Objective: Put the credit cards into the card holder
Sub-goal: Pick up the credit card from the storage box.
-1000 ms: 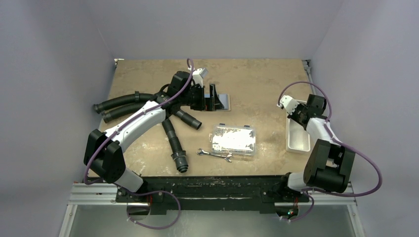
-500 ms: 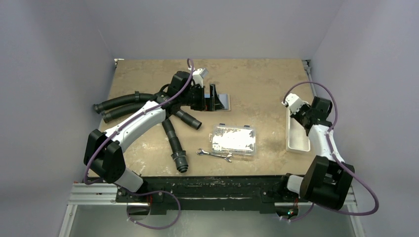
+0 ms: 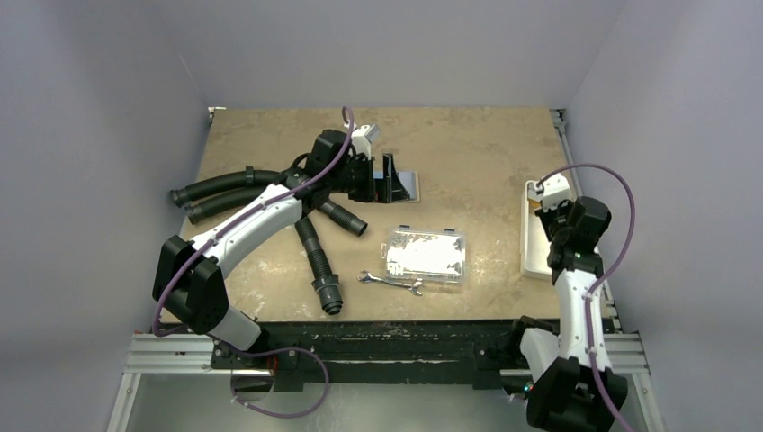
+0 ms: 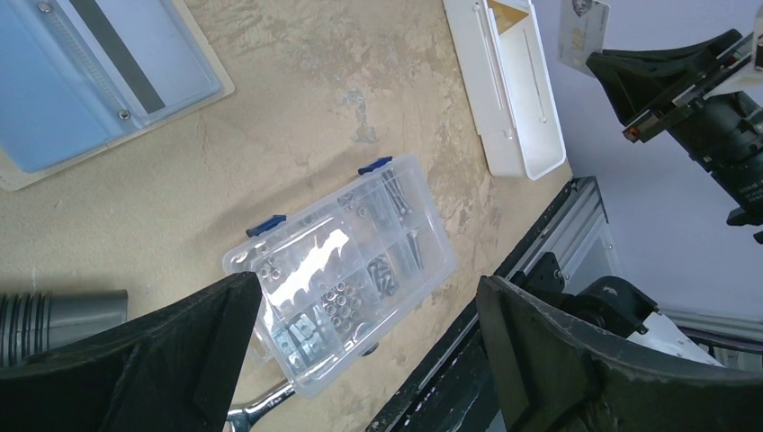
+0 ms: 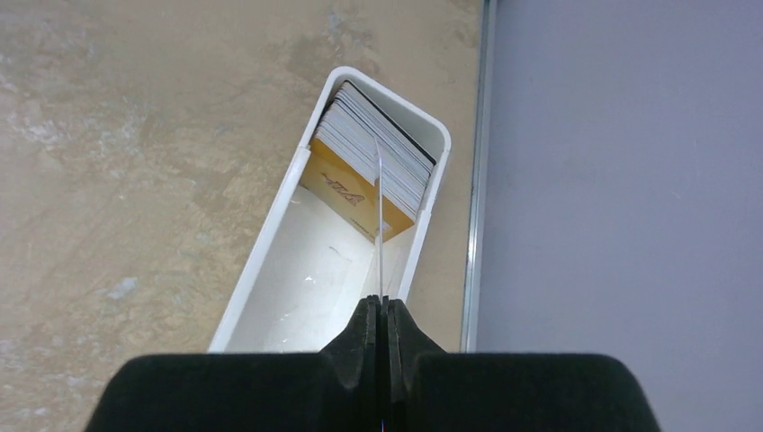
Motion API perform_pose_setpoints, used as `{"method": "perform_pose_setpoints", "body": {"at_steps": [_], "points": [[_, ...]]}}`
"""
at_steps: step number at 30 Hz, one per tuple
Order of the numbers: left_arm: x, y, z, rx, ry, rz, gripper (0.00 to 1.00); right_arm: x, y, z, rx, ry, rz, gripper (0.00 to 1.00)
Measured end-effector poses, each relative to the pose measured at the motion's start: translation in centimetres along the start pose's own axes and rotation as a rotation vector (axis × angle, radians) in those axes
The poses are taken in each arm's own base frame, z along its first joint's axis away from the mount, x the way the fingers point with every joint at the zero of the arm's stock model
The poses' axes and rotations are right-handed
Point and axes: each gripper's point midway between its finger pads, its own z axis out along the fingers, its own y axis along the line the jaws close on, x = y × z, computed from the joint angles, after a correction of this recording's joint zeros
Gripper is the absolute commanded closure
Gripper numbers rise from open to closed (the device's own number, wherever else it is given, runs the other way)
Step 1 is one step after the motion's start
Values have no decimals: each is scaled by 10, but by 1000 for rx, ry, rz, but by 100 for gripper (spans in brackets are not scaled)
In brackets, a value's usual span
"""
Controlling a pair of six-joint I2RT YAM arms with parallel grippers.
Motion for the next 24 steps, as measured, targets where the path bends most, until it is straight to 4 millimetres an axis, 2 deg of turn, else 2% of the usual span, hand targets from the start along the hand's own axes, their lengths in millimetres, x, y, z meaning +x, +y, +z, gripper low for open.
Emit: {"method": "perform_pose_setpoints", "body": {"at_steps": [5,10,14,17,24], "points": [[-1,2,0,-8,-4,2,1,-12,6,-20,51,-85,128,100],[-3,7,1,-38,-17,14,1,-47,9,-31,52,-202,252,100],[-5,14,0,-63,-24,20,0,-77,18,-29,-8,-249,398,100],[-11,24,-3,-85,-39,14,0,-95,36,-19,-107,-268,554,100],[-43,79,-20,-194,-122,-50,1,-128,116,4,-429,-245,843,100]]}}
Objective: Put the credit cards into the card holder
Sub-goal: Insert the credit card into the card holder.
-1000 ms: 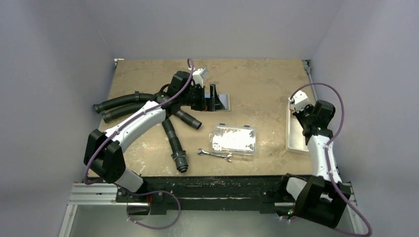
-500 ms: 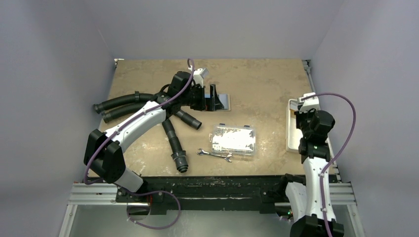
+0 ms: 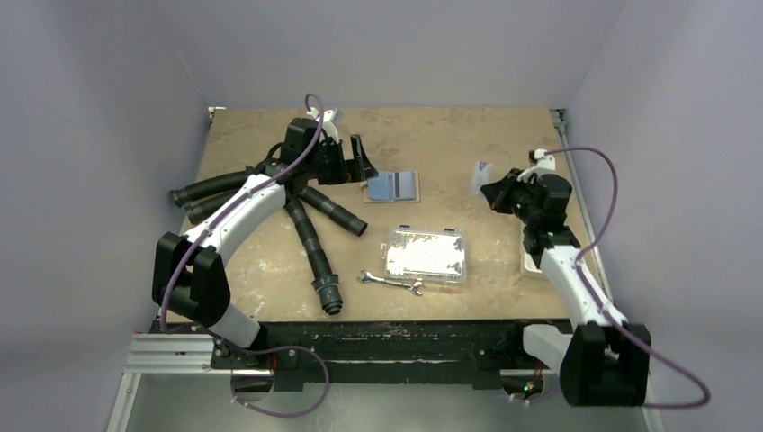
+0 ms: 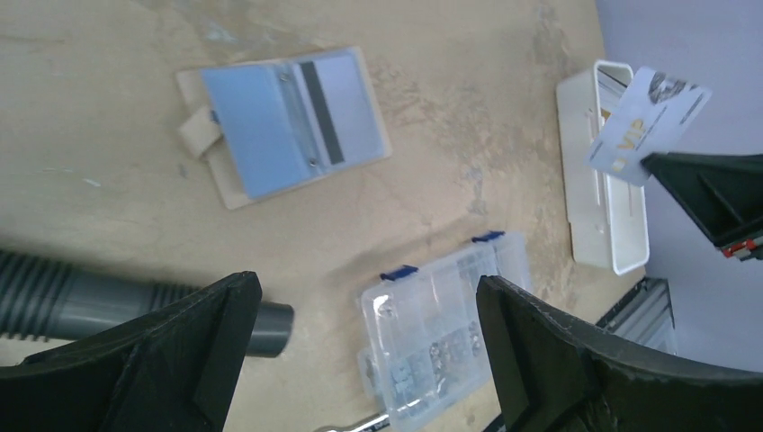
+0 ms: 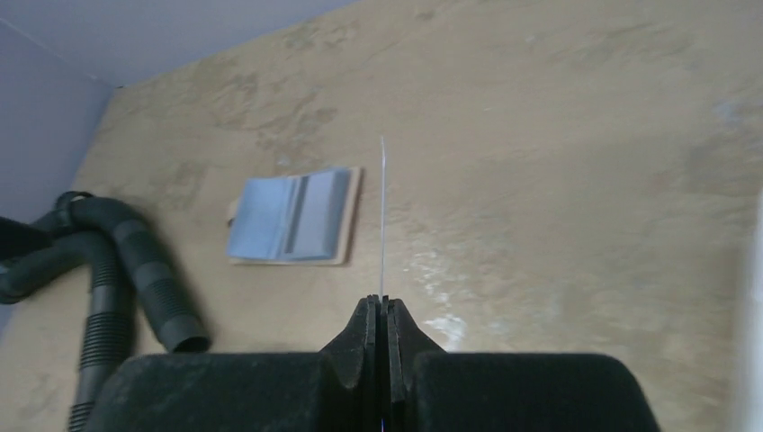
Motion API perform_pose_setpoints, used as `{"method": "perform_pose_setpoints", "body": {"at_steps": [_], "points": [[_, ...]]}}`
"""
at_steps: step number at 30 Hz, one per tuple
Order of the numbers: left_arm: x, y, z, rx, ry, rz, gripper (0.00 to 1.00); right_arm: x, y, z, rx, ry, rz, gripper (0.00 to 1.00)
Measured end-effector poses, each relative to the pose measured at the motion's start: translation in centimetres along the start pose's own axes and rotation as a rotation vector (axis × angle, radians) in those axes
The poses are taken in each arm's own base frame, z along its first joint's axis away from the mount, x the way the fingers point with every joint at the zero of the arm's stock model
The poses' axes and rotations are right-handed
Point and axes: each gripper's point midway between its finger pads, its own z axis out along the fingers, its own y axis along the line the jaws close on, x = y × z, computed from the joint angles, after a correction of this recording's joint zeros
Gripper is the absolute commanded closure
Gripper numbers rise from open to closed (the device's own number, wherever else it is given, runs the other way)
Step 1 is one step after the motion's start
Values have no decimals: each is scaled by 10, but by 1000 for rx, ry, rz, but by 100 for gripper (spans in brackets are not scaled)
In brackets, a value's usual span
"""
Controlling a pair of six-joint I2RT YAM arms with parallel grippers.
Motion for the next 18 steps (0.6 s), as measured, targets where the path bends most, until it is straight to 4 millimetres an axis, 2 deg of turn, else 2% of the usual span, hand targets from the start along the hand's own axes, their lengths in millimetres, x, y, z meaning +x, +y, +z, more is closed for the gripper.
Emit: {"method": "perform_pose_setpoints", "body": {"at_steps": [4,6,10,14,18], "points": [[-8,32,6,-52,-8,-45,1,30,18,36,-83,136,140,100],[-3,49,15,-79,17,-71,2,49,30,57,-139,215,216,100],[9,65,37,-95,92,-107,8,74,48,82,-193,304,325,100],[10,71,66,-81,145,-135,18,72,73,112,-283,322,381,100],[8,75,92,-63,173,-166,37,72,98,147,-367,357,403,100]]}}
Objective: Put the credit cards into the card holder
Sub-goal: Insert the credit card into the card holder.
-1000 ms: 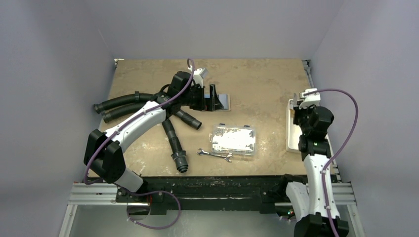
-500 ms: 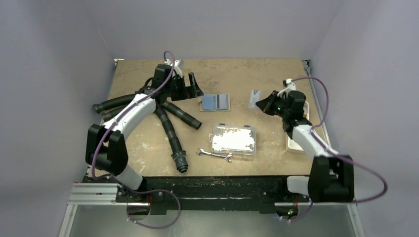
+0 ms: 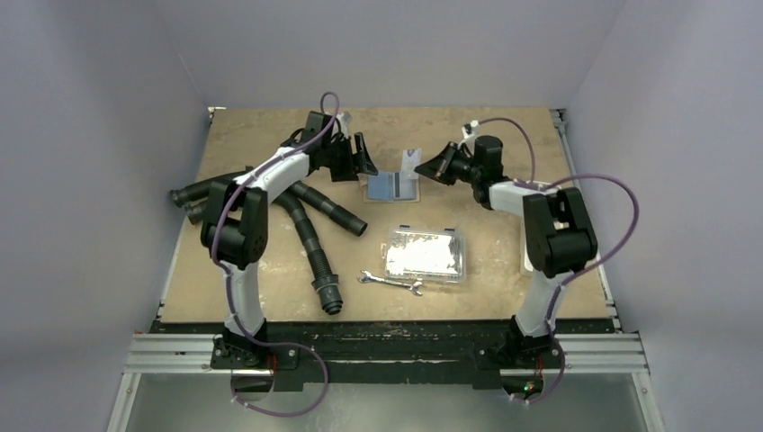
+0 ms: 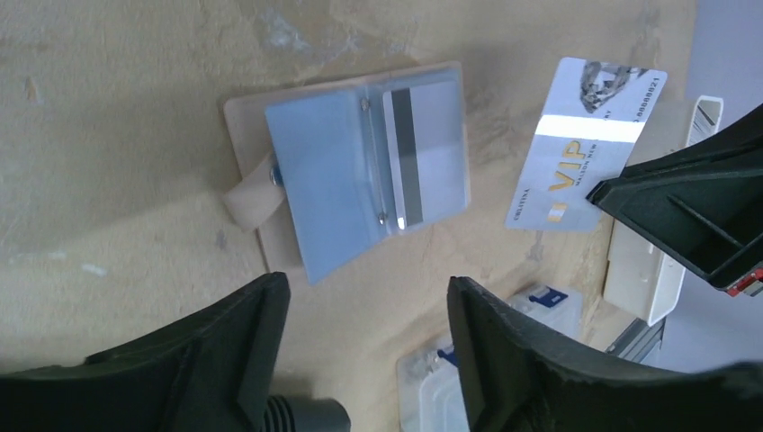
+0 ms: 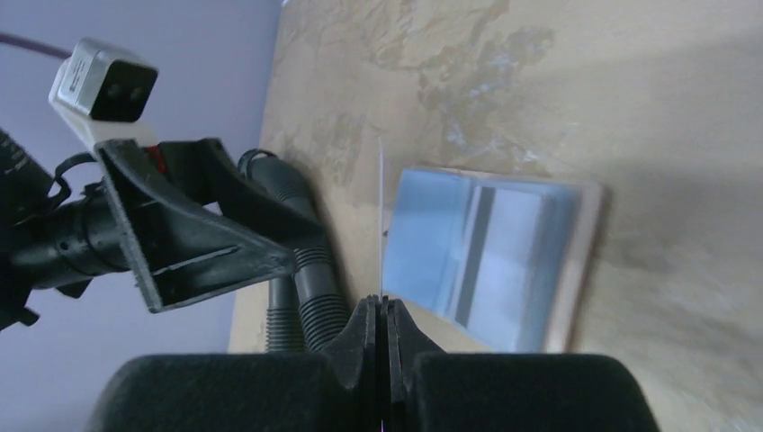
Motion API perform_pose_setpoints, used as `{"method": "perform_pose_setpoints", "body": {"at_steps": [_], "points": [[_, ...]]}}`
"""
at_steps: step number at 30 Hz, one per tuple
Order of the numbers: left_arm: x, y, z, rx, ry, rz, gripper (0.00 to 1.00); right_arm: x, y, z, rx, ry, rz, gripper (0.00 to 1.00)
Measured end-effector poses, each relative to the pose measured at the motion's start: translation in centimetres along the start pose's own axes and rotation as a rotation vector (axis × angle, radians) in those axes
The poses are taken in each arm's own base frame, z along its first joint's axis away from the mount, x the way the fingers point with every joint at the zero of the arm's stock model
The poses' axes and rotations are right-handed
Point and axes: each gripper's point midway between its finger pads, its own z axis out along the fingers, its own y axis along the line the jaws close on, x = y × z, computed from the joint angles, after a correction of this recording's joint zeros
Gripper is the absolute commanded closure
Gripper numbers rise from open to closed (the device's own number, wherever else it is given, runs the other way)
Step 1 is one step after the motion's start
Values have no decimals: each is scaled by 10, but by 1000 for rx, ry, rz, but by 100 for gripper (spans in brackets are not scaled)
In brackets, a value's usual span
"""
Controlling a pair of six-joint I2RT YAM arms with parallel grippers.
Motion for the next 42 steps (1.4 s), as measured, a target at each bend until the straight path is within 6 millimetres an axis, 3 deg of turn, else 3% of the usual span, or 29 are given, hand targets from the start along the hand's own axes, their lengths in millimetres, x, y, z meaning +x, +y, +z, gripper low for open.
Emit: {"method": "perform_pose_setpoints", "body": {"at_steps": [5,10,13,23,42], "points": [[-4,8,30,6,40,-25,55,6,3,45,-38,80,14,100],[6,18,48,6,90,-45,67,26,-5,59,-9,148,48,100],[14,26,57,-4,119,-58,79,32,-13,60,23,172,59,100],[28,46,63,-76,154,-63,86,44,-40,55,163,216,42,100],[28,51,62,-100,152,-66,95,61,-45,73,172,242,67,100]]}}
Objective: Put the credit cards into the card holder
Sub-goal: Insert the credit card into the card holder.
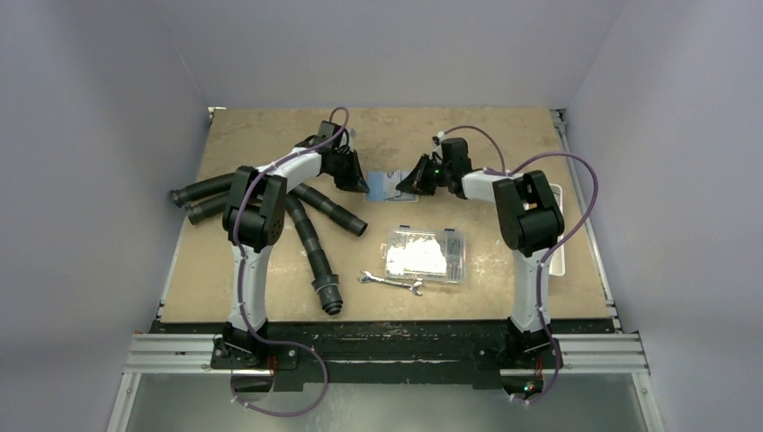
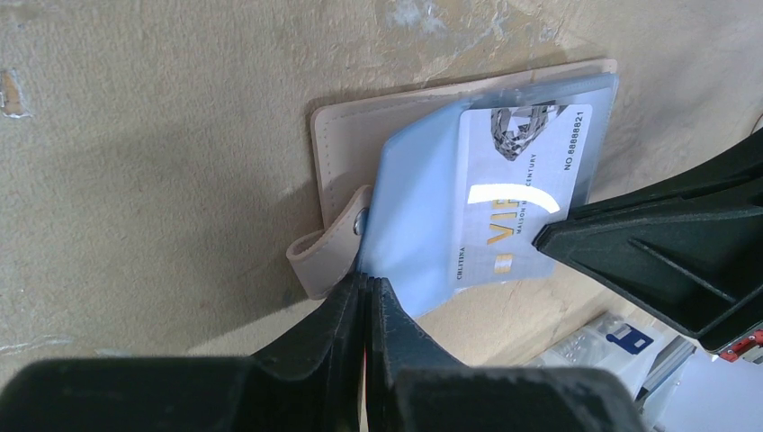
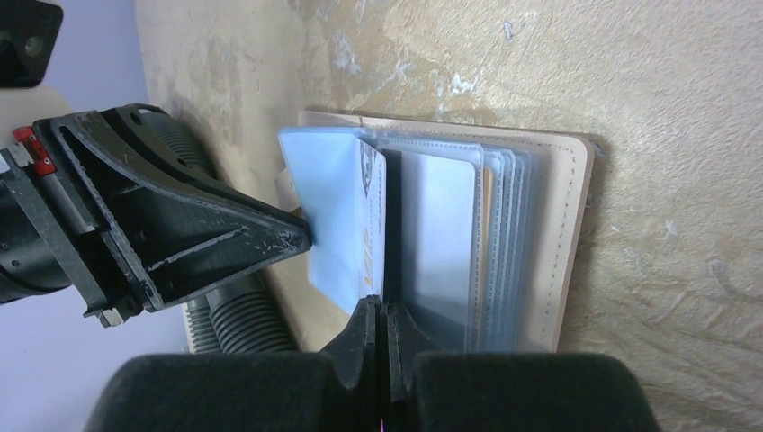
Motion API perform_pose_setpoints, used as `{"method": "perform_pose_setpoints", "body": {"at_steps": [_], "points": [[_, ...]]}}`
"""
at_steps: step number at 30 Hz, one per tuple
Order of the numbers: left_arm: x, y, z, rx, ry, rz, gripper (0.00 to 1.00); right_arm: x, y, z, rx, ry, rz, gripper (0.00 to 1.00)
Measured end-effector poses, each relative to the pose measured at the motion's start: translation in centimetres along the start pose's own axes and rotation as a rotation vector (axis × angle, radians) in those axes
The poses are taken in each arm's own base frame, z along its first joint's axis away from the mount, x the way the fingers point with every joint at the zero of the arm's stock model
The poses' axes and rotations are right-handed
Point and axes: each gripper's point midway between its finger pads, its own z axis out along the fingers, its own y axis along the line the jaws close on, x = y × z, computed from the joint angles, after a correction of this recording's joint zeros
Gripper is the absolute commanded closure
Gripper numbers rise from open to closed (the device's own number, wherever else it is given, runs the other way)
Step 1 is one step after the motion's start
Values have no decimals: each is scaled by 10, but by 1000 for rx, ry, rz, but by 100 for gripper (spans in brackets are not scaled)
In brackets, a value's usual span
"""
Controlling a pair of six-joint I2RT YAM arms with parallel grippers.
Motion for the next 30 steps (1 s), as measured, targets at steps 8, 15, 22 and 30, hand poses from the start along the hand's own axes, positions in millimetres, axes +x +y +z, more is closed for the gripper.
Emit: {"method": "perform_pose_setpoints", "body": {"at_steps": [8,15,22,30], "points": [[1,0,1,4,1,-1,98,8,2,1,-23,11,79,100],[1,0,1,11,2,-5,99,13,3,0,-35,24,108,100],[1,0,1,11,2,-5,100,15,3,0,-40,34,106,100],[2,-1,1,16,3,-5,100,16,8,19,-106,87,86,100]]}}
